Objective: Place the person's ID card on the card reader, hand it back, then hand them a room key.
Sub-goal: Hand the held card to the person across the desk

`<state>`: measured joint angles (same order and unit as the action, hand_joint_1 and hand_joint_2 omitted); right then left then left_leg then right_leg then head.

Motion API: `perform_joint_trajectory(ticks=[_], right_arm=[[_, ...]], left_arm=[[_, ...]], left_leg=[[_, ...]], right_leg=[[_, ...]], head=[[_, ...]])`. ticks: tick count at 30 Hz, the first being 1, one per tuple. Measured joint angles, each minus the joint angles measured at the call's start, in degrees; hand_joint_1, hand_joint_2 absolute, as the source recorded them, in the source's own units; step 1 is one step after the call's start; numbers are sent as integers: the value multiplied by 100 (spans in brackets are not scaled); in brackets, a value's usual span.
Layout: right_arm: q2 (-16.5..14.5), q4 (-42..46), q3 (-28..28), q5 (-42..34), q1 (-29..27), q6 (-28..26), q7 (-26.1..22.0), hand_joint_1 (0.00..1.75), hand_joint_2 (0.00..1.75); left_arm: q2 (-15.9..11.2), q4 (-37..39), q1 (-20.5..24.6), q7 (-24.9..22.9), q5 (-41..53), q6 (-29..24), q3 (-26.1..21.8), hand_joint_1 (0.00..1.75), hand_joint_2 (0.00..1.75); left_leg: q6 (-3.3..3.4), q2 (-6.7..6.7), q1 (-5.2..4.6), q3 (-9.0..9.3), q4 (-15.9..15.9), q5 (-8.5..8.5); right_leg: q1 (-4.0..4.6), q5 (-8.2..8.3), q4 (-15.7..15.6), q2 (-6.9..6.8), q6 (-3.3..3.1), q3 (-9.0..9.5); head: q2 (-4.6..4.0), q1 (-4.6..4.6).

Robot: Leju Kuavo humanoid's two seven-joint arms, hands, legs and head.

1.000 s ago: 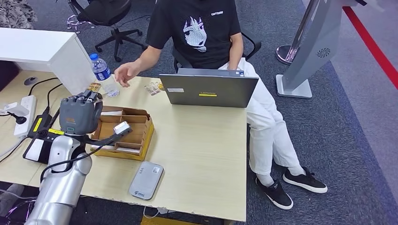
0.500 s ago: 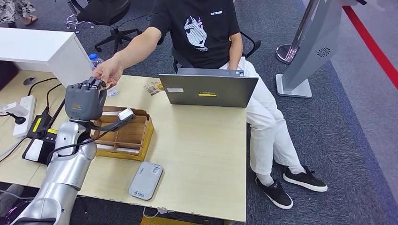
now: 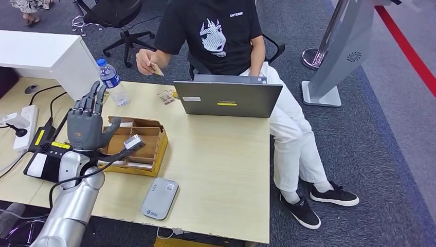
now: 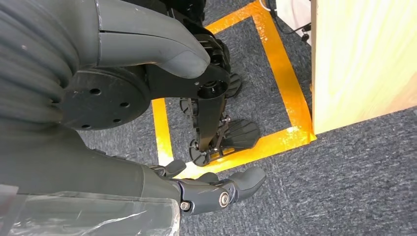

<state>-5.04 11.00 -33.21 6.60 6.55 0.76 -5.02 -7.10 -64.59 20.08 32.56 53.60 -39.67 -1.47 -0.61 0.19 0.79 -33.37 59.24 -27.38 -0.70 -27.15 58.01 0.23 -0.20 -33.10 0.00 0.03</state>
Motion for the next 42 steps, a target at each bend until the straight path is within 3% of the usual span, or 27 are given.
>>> perform_joint_trajectory(ticks=[2, 5, 7, 9, 11, 13, 20, 22, 25, 26, 29, 30, 31, 35, 40, 42], right_arm=[[-8, 0, -55, -74, -47, 19, -53, 0, 175], [-14, 0, -182, -228, -137, 56, -144, 0, 175], [-14, 1, -287, -311, -189, 54, -172, 0, 175], [-14, 2, -385, -359, -222, 44, -170, 0, 175], [-14, 2, -459, -376, -243, 39, -162, 0, 175], [-14, 2, -508, -378, -257, 38, -159, 0, 175], [-13, 7, -597, -271, -257, -8, -78, 0, 175], [-3, 10, -598, -163, -254, -133, 60, 0, 175], [35, 10, -598, -12, -262, -378, 430, 0, 175], [51, 10, -597, 65, -270, -438, 570, 1, 175], [109, 10, -583, 287, -285, -456, 900, 127, 175], [128, 10, -573, 339, -285, -420, 967, 169, 175], [143, 10, -560, 384, -284, -384, 1009, 175, 175], [213, 13, -486, 506, -280, -312, 963, 175, 175], [272, 13, -423, 632, -267, -261, 858, 170, 175], [280, 13, -394, 715, -262, -257, 881, 83, 175]], left_arm=[[260, -597, -442, 542, -1068, -9, -489, 0, 175], [477, -1553, -1091, 704, -3315, 123, -1106, 0, 175], [606, -2098, -1445, 723, -4853, 606, -1612, 0, 175], [771, -2478, -1697, 735, -5801, 1343, -2310, 0, 175], [913, -2718, -1859, 747, -6104, 1848, -3014, 0, 175], [1011, -2899, -1968, 752, -6172, 1997, -3528, 0, 175], [1206, -3072, -2066, 747, -6314, 2315, -4390, 0, 175], [1117, -2598, -1990, 686, -6692, 2958, -4723, 0, 175], [521, -931, -1854, 577, -7300, 3967, -5387, 2, 175], [266, -266, -1801, 540, -7441, 4184, -5591, 27, 175], [-325, 1509, -1684, 205, -7703, 4552, -6063, 157, 175], [-442, 1989, -1659, 41, -7741, 4579, -6168, 175, 175], [-530, 2420, -1634, -112, -7772, 4574, -6256, 175, 175], [-644, 3609, -1566, -547, -7893, 4385, -6502, 175, 175], [-609, 4399, -1544, -1126, -7851, 3860, -6599, 175, 175], [-534, 4612, -1542, -1490, -7696, 3557, -6599, 92, 175]], left_leg=[[2, 14, 0, -1, 0, -8], [1, 27, 2, -5, -1, -19], [0, 22, 3, -9, -2, -22], [-1, 17, 6, -12, -3, -22], [-1, 16, 8, -12, -3, -22], [-1, 11, 8, -12, -3, -22], [-1, -4, 5, -11, -3, -21], [-2, -3, 2, -5, -6, -22], [-9, 16, 5, 14, -13, -26], [-12, 19, 6, 17, -15, -25], [-16, 16, 7, 14, -17, -23], [-16, 14, 7, 12, -17, -23], [-16, 12, 6, 9, -17, -23], [-12, 5, 2, 5, -16, -24], [-9, 2, -4, 5, -14, -24], [-9, 1, -5, 6, -13, -24]], right_leg=[[0, -1, -1, 14, 0, -5], [0, -7, -2, 28, 2, -13], [1, -15, -1, 24, 3, -15], [2, -22, -1, 18, 2, -16], [4, -24, -1, 16, 0, -17], [4, -24, -1, 9, 0, -15], [3, -21, -1, -6, 2, -3], [1, -22, -1, -5, 1, 4], [1, -23, 2, 18, -5, 2], [2, -24, 4, 24, -7, -1], [2, -28, 7, 22, -12, -4], [2, -28, 7, 18, -12, -4], [2, -29, 6, 14, -11, -4], [1, -27, -1, 6, -7, -2], [-1, -23, -5, 3, -1, 0], [-2, -23, -6, 3, -1, 0]], head=[[0, 3], [0, -4], [0, -10], [0, -13], [0, -15], [0, -14], [0, -11], [0, -7], [0, -16], [0, -22], [0, -36], [0, -38], [0, -37], [0, -36], [0, -33], [0, -34]])
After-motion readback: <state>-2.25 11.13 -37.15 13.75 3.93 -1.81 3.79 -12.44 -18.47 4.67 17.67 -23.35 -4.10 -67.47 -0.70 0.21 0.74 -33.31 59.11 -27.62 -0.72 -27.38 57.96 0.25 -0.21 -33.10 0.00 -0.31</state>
